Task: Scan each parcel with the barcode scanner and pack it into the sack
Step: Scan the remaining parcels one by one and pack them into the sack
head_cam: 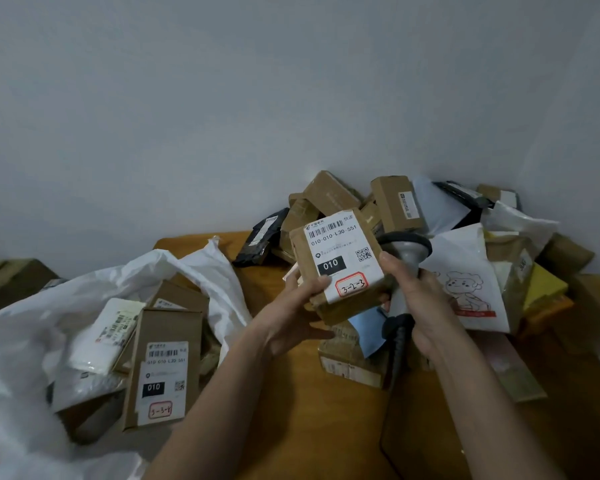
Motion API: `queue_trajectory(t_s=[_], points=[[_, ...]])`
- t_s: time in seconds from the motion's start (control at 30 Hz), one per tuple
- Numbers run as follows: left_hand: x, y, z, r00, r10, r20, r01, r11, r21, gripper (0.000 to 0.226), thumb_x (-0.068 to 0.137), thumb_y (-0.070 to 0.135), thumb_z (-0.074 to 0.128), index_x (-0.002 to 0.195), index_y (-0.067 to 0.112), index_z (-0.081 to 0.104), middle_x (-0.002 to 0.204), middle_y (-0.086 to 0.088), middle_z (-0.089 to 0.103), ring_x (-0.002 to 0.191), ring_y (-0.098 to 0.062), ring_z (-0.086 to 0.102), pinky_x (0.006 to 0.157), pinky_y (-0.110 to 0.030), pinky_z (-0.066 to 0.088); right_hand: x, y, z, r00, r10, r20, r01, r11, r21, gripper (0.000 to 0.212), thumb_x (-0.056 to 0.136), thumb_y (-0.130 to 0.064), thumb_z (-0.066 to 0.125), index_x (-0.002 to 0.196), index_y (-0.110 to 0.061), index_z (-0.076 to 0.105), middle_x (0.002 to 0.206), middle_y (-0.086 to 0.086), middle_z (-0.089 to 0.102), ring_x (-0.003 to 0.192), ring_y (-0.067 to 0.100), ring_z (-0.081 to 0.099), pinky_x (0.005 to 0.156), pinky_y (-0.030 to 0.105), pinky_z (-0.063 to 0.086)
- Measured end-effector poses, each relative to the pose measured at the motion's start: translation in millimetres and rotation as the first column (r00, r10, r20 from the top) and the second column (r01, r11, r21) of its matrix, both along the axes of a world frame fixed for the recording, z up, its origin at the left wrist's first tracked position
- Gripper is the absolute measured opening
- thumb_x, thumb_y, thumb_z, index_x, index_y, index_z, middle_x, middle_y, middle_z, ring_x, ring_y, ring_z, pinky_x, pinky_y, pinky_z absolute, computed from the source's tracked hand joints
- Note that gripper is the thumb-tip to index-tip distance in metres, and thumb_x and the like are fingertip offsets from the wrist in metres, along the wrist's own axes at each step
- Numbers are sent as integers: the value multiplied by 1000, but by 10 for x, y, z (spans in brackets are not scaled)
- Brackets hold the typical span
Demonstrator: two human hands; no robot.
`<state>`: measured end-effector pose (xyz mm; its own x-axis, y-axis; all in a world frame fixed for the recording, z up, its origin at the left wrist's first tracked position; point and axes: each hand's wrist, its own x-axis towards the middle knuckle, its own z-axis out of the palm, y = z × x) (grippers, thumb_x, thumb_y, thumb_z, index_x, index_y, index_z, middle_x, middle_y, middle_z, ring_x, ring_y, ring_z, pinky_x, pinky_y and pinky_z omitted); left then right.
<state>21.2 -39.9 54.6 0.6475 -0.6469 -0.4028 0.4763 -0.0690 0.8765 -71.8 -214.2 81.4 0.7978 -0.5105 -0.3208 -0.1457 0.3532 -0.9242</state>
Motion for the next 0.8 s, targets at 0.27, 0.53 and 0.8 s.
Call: queue_trajectory(t_s=[0.27,0.53,0.8], points=[[23,124,-265,952,299,64,-305,941,147,113,59,39,87,146,44,16,128,-5,53,111,-29,58,84,-50,54,-123,48,244,992,81,-93,-109,929,-353,35,99,-51,42,92,-23,62,74,3,66,52,3,64,51,23,44],[94,286,-331,900,432,54,-432,869,242,103,75,29,82,151,38,13,135,-9,45,108,-30,55,98,-61,45,-394,177,715,972,233,-43,-218,810,-544,34,102,-44,40,98,-21,64,62,1,64,52,-1,59,45,10,40],[85,383,-302,879,474,51,-470,842,265,103,75,28,82,151,36,13,114,-2,49,91,-21,56,60,-37,50,-535,273,926,964,263,-29,-235,801,-550,38,100,-44,40,99,-13,63,57,0,61,51,1,59,46,11,41]])
